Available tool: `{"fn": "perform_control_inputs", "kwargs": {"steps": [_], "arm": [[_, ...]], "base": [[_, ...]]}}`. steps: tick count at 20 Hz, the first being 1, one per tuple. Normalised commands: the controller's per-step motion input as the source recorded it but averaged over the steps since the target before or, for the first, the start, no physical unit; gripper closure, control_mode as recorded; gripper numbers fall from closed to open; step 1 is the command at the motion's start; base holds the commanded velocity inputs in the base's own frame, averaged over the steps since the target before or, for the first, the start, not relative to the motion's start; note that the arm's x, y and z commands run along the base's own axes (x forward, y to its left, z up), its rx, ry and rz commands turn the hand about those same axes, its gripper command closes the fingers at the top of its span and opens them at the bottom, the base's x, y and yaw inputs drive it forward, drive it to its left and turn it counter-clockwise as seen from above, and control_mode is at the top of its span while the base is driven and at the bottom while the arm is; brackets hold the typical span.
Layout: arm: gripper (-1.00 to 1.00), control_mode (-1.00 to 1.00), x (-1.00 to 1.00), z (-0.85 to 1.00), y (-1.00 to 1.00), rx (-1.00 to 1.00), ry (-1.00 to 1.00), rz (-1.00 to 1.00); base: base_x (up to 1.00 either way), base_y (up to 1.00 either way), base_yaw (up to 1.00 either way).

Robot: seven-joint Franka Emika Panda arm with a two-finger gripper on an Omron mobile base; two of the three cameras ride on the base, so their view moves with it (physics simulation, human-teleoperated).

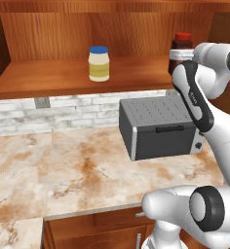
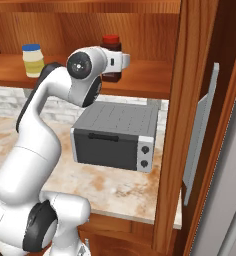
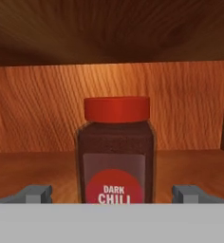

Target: Collect the paprika, mayonnaise, and shaker from the cabinet and place them next to the stove.

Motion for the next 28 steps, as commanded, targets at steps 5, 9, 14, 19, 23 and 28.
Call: {"fn": "perform_control_inputs", "kwargs": {"steps": [5, 9, 14, 19, 23, 28], "arm": [[-1.00, -1.00, 0.19, 0.00, 0.00, 0.00, 0.00, -0.01], [-1.00, -1.00, 0.21, 0.00, 0.00, 0.00, 0.00, -0.01], [-1.00, -1.00, 0.21, 0.00, 0.00, 0.00, 0.00, -0.01], [-1.00, -1.00, 0.16, 0.00, 0.00, 0.00, 0.00, -0.01], [-1.00, -1.00, 0.09, 0.00, 0.00, 0.00, 0.00, -0.01], [1.00, -1.00, 0.12, 0.00, 0.00, 0.00, 0.00, 0.00]], "base": [[0.00, 0.00, 0.00], [0.00, 0.00, 0.00], [0.00, 0.00, 0.00], [0.00, 0.00, 0.00], [0.00, 0.00, 0.00], [0.00, 0.00, 0.00]]}}
